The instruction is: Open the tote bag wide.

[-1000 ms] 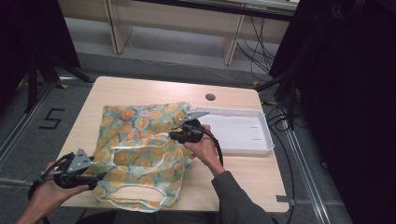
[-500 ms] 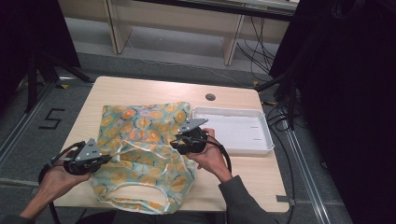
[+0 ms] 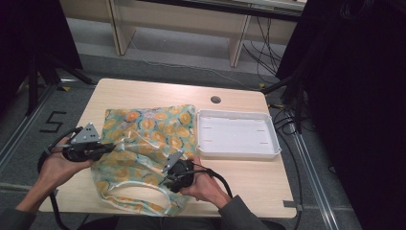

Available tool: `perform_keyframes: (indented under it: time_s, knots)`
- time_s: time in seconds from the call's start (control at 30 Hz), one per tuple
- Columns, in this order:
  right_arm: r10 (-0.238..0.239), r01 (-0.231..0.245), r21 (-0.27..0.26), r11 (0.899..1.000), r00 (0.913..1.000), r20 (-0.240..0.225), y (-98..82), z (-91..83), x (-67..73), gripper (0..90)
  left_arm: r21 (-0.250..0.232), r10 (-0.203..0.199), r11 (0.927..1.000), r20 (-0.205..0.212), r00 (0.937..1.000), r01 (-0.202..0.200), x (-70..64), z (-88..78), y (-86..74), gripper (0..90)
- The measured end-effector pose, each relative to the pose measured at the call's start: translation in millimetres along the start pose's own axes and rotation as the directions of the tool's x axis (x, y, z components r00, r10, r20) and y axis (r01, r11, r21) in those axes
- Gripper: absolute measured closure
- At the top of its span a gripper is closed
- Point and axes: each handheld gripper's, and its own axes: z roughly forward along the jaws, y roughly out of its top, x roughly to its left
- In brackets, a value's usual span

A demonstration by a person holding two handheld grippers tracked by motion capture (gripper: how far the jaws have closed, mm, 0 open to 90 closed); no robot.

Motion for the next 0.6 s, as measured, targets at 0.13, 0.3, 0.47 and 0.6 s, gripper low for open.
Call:
perform_keyframes:
  time_s: [0.13, 0.3, 0.47, 0.6]
  knots:
    - [0.019, -0.017, -0.067, 0.998, 0.9989, 0.043, 1.4, -13.2, -12.8, 90.0, 0.009, -0.002, 1.0, 0.0, 1.0, 0.002, 4.9, 2.3, 5.6, 89.7]
    - [0.081, -0.076, -0.196, 0.978, 0.9966, 0.017, 5.2, -39.7, -37.2, 90.0, 0.025, -0.014, 0.9996, 0.001, 0.9999, 0.014, 19.1, 13.4, 6.0, 89.6]
    - [0.185, -0.166, -0.28, 0.945, 0.9818, 0.042, 8.3, -43.8, -80.1, 90.0, 0.064, -0.063, 0.9959, -0.007, 0.998, 0.063, 37.3, 43.5, -1.2, 89.0]
    - [0.247, -0.217, -0.268, 0.939, 0.9654, 0.083, 12.3, -23.4, -110.9, 90.0, 0.118, -0.082, 0.9897, 0.0, 0.9966, 0.082, 40.7, 66.3, -11.7, 78.5]
